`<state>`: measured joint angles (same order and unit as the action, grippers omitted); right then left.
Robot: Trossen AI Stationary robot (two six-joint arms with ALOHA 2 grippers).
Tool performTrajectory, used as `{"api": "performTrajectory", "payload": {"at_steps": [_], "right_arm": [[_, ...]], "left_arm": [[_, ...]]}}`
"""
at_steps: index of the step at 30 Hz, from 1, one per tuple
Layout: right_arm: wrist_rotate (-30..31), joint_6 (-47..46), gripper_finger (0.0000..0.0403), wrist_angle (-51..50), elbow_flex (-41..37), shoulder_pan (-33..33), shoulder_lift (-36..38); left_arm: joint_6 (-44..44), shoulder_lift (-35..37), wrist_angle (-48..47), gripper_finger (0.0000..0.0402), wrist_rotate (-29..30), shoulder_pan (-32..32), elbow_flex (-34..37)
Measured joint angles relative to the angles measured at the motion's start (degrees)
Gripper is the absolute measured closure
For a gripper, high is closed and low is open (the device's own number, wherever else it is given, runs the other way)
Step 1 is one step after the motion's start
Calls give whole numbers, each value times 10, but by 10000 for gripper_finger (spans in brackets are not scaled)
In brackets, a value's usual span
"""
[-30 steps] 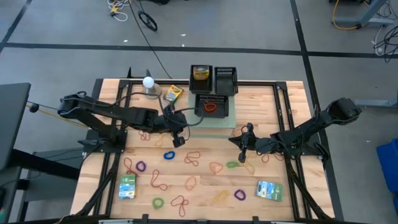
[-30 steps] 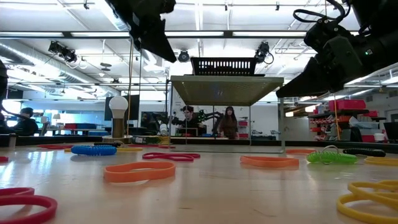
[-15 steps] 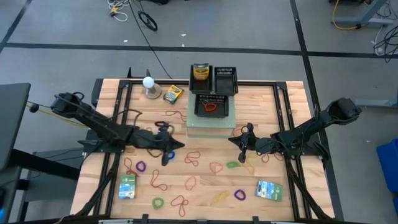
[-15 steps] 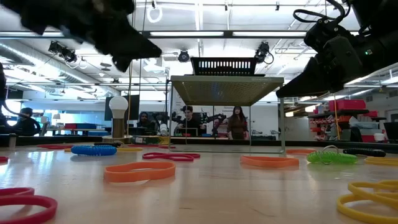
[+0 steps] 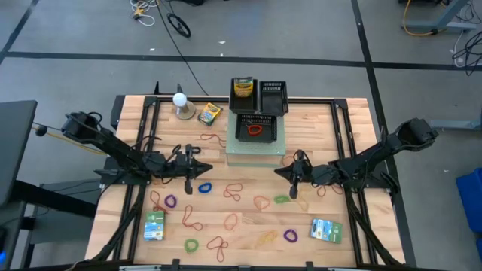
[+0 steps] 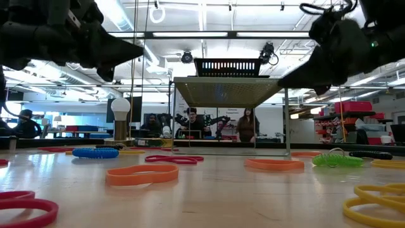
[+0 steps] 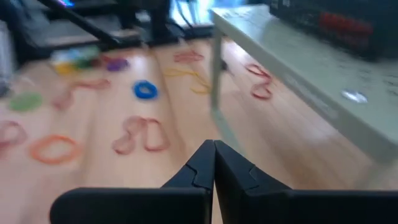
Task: Pick & Place Office Desk Supplies
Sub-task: Put the yellow rubber band into the top right black bin on the shelf
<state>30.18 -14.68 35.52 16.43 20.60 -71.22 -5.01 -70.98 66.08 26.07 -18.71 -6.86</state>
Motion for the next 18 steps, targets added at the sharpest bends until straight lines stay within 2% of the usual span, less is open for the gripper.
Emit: {"api": "performTrajectory", "payload": {"at_steps": [7,14,18], "right_arm": [[-127,-99,391,46,0,9,0],[-131,-152,391,115,0,57,0],[-133,-201,391,123,0,67,0]], "left_arm": [[1,-5,-12,392,9,0,1],[1,-5,-35,392,9,0,1],[-11,-5,-34,392,9,0,1]]}}
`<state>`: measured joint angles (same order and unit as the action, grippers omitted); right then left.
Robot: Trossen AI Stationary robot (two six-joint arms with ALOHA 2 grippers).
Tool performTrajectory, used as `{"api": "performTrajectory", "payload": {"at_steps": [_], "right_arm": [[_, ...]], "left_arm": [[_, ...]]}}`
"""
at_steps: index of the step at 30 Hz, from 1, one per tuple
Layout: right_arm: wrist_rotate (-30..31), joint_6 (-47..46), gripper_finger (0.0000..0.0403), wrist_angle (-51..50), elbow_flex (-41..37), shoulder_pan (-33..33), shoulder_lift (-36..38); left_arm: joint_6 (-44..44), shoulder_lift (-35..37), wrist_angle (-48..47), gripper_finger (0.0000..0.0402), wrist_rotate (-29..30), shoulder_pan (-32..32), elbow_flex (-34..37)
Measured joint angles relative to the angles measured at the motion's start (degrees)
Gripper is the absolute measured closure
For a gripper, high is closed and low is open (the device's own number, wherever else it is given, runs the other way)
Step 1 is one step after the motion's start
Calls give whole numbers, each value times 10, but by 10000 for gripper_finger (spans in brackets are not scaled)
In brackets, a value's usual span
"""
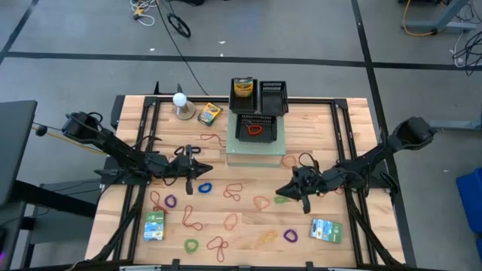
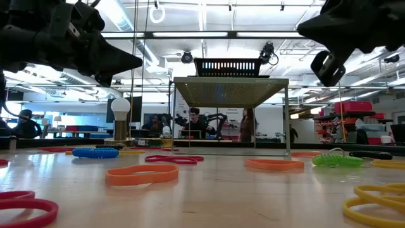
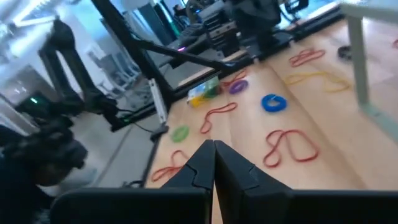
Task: Pick & Place Office Desk Supplies
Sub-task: Put the yellow rubber band into the top right black bin on the shelf
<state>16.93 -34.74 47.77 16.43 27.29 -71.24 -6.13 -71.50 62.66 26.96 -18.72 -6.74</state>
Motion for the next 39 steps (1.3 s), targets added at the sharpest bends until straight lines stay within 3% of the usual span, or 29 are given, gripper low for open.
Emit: {"api": "performTrajectory", "payload": {"at_steps": [3,6,8,13,16,23,28,33,39], "right_arm": [[4,-61,391,-14,2,-7,0],[1,-90,391,-124,36,11,2],[6,-115,391,-278,89,23,10],[71,-284,384,-803,256,39,5],[46,-348,364,-976,297,39,3],[-55,-303,276,-993,278,36,-7],[-115,-158,220,-981,280,36,-44],[-132,17,207,-979,302,13,-97],[-155,158,210,-969,302,-30,-164]], "left_arm": [[-24,0,0,392,0,0,0],[-39,0,0,392,0,0,0],[-48,0,0,392,0,0,0],[-54,0,0,392,0,1,0],[-58,0,1,392,4,1,0],[-50,0,1,392,17,1,0],[-48,0,0,392,22,1,-1],[-44,0,-16,392,29,1,-1],[-44,0,-26,392,33,9,-1]]}}
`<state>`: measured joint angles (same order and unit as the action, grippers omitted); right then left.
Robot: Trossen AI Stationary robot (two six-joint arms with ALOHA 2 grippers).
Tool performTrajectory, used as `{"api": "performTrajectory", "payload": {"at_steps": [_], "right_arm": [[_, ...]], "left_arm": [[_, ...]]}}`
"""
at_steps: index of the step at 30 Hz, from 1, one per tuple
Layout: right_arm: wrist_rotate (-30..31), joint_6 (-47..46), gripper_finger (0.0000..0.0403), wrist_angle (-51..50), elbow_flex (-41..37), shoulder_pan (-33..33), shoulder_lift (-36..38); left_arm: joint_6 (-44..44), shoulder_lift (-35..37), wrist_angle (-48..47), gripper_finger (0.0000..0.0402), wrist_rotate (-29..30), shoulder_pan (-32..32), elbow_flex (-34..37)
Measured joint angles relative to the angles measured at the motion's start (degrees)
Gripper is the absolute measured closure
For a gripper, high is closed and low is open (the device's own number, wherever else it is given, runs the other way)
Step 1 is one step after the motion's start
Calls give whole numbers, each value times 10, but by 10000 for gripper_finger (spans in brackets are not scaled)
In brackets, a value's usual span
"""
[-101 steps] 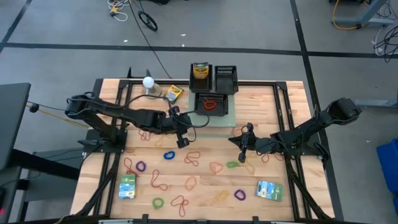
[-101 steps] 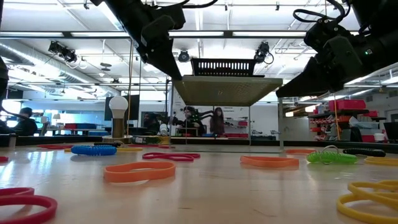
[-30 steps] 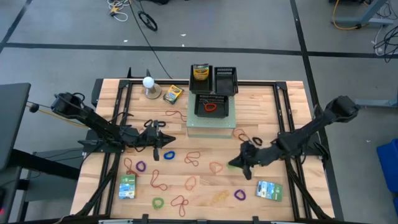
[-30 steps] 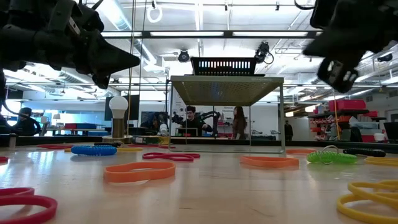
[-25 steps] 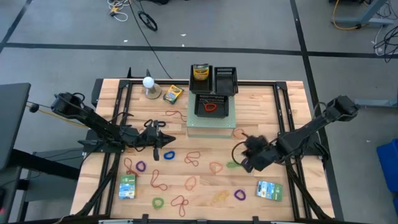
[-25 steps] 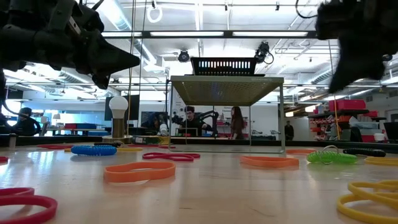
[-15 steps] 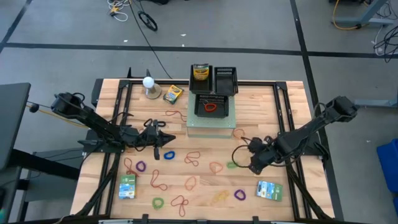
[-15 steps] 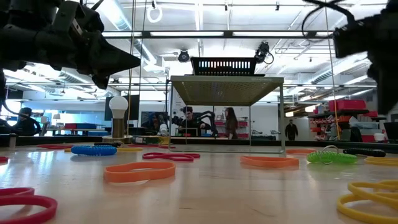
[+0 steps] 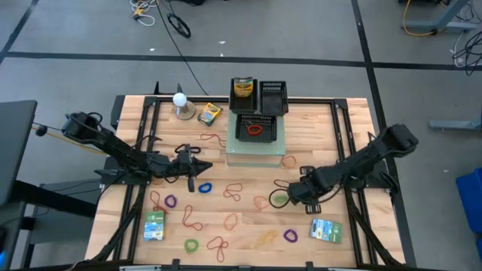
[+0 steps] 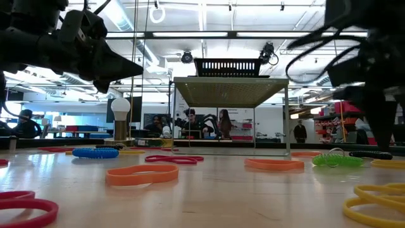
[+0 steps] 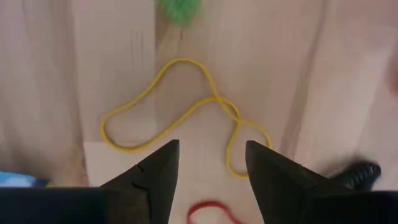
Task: Pick & Place Office Desk Supplies
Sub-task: Put the yellow rubber band into the top right black bin on the shelf
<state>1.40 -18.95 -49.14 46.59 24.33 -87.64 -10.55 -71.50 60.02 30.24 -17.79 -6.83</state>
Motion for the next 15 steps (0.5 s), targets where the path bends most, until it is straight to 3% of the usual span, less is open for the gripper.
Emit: {"api": "performTrajectory", "payload": {"at_steps": [9,15], "right_arm": [[20,112,215,49,1,-30,-30],[-2,170,265,47,4,-54,-57]], "left_arm": [[11,0,-1,392,-2,11,0],[10,0,-3,392,-2,10,0]]}}
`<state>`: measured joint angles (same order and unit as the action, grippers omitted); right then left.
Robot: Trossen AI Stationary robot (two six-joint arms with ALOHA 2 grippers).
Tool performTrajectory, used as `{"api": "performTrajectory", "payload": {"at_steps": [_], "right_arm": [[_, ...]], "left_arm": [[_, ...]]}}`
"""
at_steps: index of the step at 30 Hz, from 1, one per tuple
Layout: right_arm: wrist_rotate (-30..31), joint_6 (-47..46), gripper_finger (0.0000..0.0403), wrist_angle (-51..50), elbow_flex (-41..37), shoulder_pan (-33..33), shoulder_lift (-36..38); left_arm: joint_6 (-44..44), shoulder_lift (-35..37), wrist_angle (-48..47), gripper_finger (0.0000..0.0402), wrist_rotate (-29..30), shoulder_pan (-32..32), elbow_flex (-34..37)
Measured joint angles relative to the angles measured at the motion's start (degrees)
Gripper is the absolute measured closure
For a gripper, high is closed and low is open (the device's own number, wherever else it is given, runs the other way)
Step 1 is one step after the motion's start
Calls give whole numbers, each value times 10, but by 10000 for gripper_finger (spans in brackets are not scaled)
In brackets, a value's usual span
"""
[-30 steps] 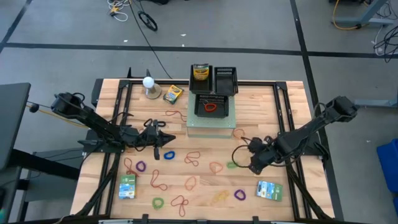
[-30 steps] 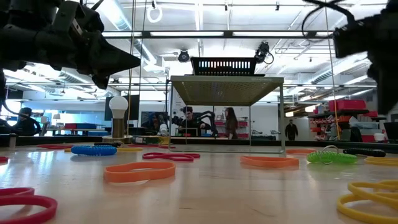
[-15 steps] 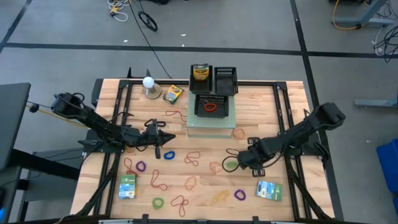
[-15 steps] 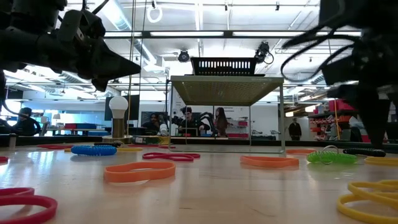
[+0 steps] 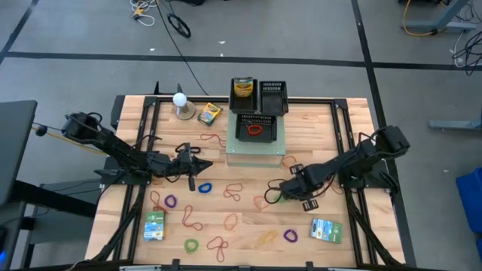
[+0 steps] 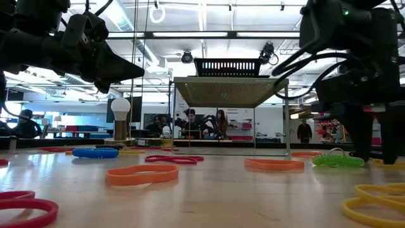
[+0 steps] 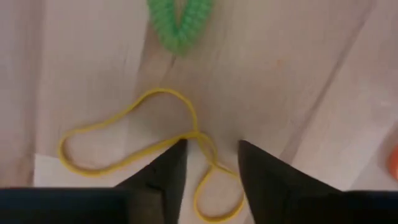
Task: Pick & Place Office Desk Supplies
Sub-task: Put the yellow rubber band into the top right black bin on the shelf
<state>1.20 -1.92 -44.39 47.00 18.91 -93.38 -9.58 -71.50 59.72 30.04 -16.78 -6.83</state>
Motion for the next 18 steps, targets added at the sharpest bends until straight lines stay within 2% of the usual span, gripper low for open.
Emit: {"api": "performTrajectory", "payload": {"at_steps": [10,18], "right_arm": [[-14,-8,393,-28,35,-8,-5],[-16,-38,399,-112,154,7,-4]], "left_arm": [[-3,0,-1,392,0,0,0],[-3,0,-19,392,0,0,0]]}}
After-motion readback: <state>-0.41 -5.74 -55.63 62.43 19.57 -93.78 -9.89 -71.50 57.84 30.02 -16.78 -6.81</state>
